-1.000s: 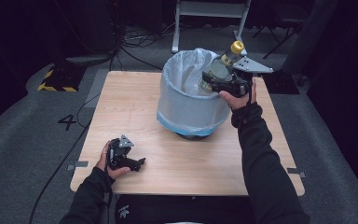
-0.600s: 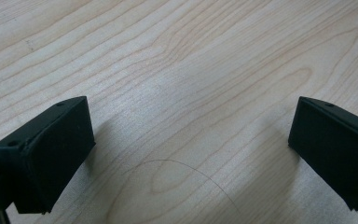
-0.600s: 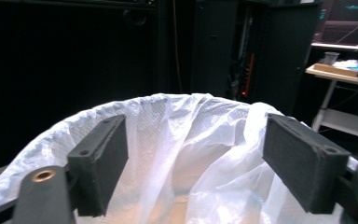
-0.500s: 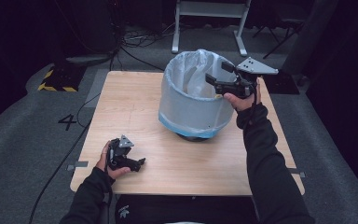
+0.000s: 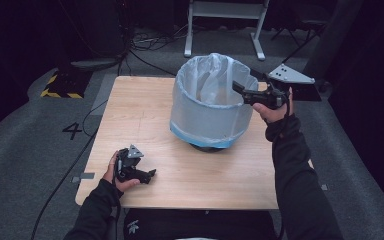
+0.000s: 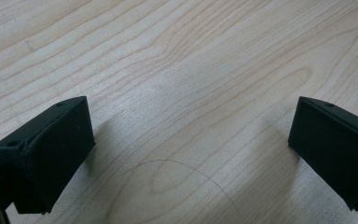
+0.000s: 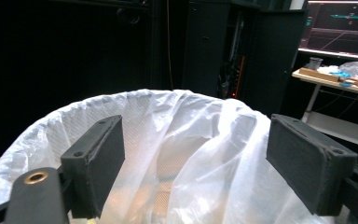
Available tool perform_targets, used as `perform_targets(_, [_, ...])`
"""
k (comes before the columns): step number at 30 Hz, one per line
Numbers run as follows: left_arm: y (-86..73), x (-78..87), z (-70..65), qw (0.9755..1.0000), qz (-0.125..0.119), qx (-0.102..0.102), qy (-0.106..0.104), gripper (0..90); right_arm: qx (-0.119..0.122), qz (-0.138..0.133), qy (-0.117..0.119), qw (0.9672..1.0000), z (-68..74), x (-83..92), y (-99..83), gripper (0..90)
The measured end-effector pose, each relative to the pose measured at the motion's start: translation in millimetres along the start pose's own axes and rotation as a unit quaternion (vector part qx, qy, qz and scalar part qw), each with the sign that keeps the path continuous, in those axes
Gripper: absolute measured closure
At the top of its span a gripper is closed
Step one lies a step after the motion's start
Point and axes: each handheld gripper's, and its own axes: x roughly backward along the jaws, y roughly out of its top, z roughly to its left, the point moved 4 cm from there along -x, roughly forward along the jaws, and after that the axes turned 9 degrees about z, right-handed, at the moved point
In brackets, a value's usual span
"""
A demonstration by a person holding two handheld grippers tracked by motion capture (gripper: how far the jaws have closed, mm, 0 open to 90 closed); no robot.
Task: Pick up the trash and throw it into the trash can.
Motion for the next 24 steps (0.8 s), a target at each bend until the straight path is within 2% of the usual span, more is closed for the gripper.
perform_targets(2, [0.0,0.3,0.3,1.0,0.0,-0.001,0.003,0.2,0.001,0.0,0.001,1.0,-1.9,6.4,-2.2,19.4])
perform_targets(4, [-0.1,-0.2,-0.5,1.0,0.0,0.002,-0.003,0.2,0.006,0.006,-0.003,1.0,-4.0,12.7,-5.8,19.4])
perform_targets(5, [0.1,0.2,0.4,1.0,0.0,-0.001,0.003,0.2,0.007,0.009,-0.005,0.9999,-5.3,15.8,-8.0,19.4])
perform_targets(6, [-0.1,-0.2,-0.5,1.0,0.0,0.001,-0.003,0.2,0.008,0.011,-0.008,0.9999,-6.7,19.1,-10.5,19.4])
perform_targets(7, [0.1,0.2,0.4,1.0,0.0,-0.001,0.003,0.2,0.009,0.013,-0.01,0.9998,-8.8,23.7,-13.8,19.4])
perform_targets(8, [0.0,-0.2,-0.5,1.0,0.0,0.002,-0.003,0.2,0.008,0.015,-0.01,0.9998,-10.0,26.4,-15.9,19.4])
perform_targets(15, [-0.1,-0.2,-0.5,1.0,0.0,0.002,-0.003,0.2,0.01,0.037,-0.02,0.9991,-18.0,44.3,-39.8,19.3])
perform_targets(17, [0.1,-0.1,0.1,1.0,0.0,0.0,0.0,0.2,0.015,0.053,-0.029,0.9981,-19.8,50.7,-56.0,19.3])
perform_targets(19, [0.1,0.0,0.2,1.0,-0.001,0.0,0.001,0.2,0.011,0.062,-0.025,0.9977,-21.9,54.4,-68.2,19.3])
perform_targets(21, [-0.1,-0.1,-0.5,1.0,0.001,0.002,-0.002,0.2,0.011,0.067,-0.025,0.9974,-22.8,55.8,-73.3,19.3])
perform_targets(22, [-0.1,-0.2,-0.5,1.0,0.0,0.002,-0.003,0.2,0.002,0.08,-0.024,0.9965,-24.1,58.1,-90.7,19.3])
perform_targets(23, [-0.1,-0.2,-0.5,1.0,0.0,0.002,-0.003,0.2,0.002,0.08,-0.024,0.9965,-24.1,58.1,-90.7,19.3])
perform_targets(24, [-0.2,-0.2,-0.5,1.0,-0.001,0.003,0.0,0.2,0.0,0.098,-0.021,0.995,-23.6,59.3,-109.6,19.3])
